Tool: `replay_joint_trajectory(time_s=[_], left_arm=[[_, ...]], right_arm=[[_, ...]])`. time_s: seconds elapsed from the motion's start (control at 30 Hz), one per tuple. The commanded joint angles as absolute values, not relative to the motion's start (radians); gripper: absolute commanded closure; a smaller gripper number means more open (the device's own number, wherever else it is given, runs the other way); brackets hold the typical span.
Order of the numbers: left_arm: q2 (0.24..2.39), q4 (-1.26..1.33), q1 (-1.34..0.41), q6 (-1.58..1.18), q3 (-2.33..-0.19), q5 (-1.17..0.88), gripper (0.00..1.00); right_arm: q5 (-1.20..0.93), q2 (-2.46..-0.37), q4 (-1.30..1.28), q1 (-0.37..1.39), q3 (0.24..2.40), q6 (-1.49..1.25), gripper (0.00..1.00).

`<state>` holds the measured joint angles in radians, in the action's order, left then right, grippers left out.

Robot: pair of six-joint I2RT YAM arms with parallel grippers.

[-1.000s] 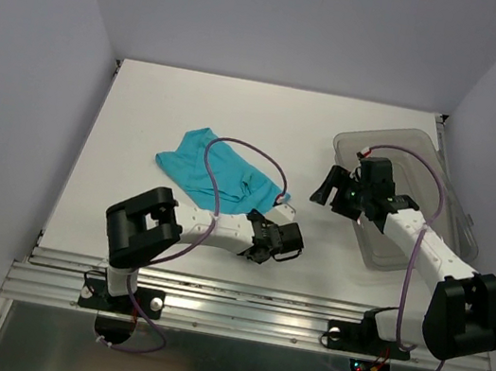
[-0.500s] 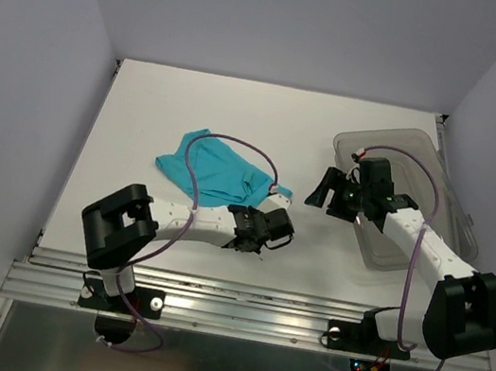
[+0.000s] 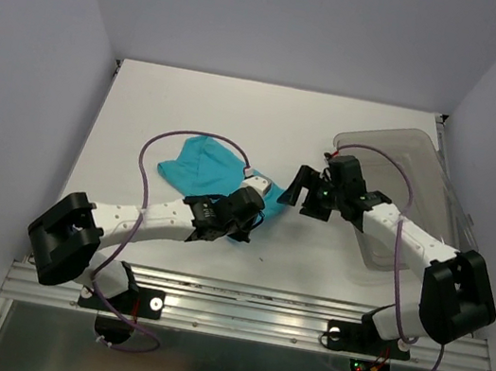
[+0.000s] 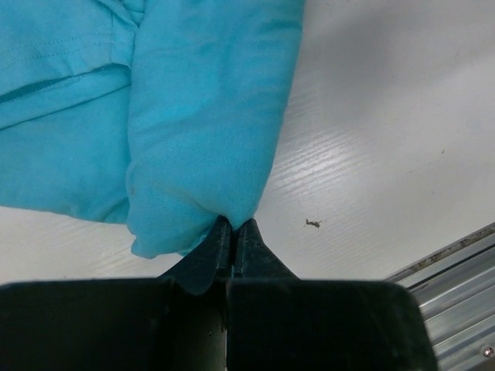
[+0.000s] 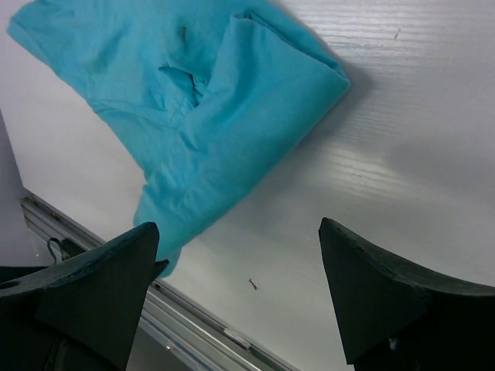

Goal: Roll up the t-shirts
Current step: Roll the T-shirt to the center of the board.

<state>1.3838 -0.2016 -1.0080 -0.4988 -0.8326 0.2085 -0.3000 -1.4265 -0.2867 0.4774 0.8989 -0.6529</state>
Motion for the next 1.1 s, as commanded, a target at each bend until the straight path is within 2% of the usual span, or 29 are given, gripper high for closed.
replay_joint_trajectory(time_s=[0.0, 0.4, 0.63, 0.73, 0.77, 0.83, 0.87, 0.97, 1.0, 1.07], left_arm=[[1.33, -0.149, -1.009, -0.508, -0.802, 0.184, 1.0], [1.332, -0.133, -1.009, -0.503, -0.793, 0.149, 1.0], [1.325, -0.13, -1.009, -0.502, -0.775, 0.136, 1.0], [1.315, -0.127, -1.009, -0.508, -0.764, 0.138, 1.0], [1.312, -0.129, -1.008, -0.509, -0.758, 0.138, 1.0], [1.307, -0.133, -1.009, -0.511, -0.753, 0.134, 1.0], [1.305, -0.133, -1.009, -0.506, -0.75, 0.123, 1.0], [1.308, -0.152, -1.009, -0.499, -0.758, 0.098, 0.71], [1.31, -0.161, -1.011, -0.499, -0.762, 0.098, 0.51], [1.305, -0.192, -1.026, -0.502, -0.785, 0.121, 0.37]], right_arm=[[-0.279, -1.462, -0.105, 0.509, 0.861, -0.776, 0.09], [-0.141, -1.597, 0.027, 0.577, 0.831, -0.919, 0.11], [-0.141, -1.669, 0.159, 0.586, 0.811, -0.966, 0.2], [-0.126, -1.706, 0.19, 0.597, 0.818, -0.971, 0.28], [-0.121, -1.718, 0.204, 0.606, 0.822, -0.974, 0.36], [-0.115, -1.723, 0.219, 0.606, 0.821, -0.977, 0.44], [-0.115, -1.726, 0.227, 0.606, 0.818, -0.977, 0.54], [-0.127, -1.732, 0.233, 0.606, 0.825, -0.977, 0.76], [-0.129, -1.732, 0.23, 0.606, 0.828, -0.974, 0.87], [-0.135, -1.726, 0.227, 0.606, 0.83, -0.973, 0.99]])
